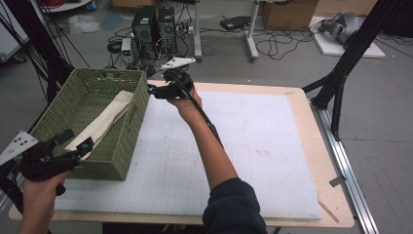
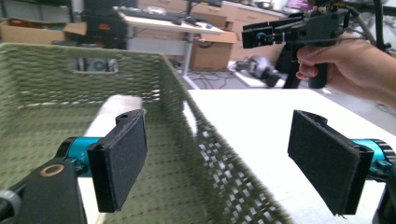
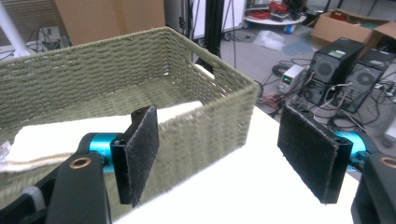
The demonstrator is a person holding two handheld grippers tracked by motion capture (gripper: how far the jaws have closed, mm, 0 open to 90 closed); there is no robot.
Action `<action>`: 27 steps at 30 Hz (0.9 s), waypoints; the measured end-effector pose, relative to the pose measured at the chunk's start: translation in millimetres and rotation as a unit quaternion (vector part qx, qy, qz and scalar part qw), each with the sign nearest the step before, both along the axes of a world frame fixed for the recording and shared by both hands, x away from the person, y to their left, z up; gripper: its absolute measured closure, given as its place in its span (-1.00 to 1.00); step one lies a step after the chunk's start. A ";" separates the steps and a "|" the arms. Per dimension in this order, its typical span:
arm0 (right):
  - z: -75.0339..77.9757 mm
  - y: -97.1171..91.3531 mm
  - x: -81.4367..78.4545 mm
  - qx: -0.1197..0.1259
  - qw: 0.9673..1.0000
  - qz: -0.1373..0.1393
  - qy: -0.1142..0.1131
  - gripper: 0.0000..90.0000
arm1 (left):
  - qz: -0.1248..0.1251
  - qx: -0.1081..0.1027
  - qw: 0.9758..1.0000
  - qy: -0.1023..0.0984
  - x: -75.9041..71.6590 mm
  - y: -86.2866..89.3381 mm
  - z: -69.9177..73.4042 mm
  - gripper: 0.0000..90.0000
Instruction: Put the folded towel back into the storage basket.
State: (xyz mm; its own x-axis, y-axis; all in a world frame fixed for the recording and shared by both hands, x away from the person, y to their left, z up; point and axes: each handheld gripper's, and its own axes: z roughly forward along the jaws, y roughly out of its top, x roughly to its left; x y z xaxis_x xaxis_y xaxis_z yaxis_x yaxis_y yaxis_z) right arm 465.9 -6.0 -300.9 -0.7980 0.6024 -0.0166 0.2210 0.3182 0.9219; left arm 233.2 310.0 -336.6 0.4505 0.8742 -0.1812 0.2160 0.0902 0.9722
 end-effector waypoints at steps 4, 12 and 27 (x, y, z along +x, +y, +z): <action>-1.9 -20.7 -8.8 -0.003 1.000 -0.004 -0.004 -0.38 | -0.014 0.004 1.000 0.001 3.3 -8.2 -0.2 -0.55; -4.3 -54.4 -23.5 0.000 1.000 -0.011 0.002 -0.58 | -0.037 -0.001 0.999 -0.006 8.4 -20.4 1.0 -0.57; -10.3 -123.6 -62.2 -0.017 0.999 -0.035 -0.013 -0.63 | -0.096 -0.002 0.995 -0.015 22.0 -52.1 3.0 -0.59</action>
State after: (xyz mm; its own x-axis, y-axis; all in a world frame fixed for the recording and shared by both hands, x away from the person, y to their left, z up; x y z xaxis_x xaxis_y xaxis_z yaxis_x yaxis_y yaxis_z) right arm 403.6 -129.6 -311.1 -0.7525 0.6560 -0.0590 0.2196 0.3344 0.9165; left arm 255.2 257.8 -333.6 0.6136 0.7712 -0.1696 0.2012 0.0550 0.9780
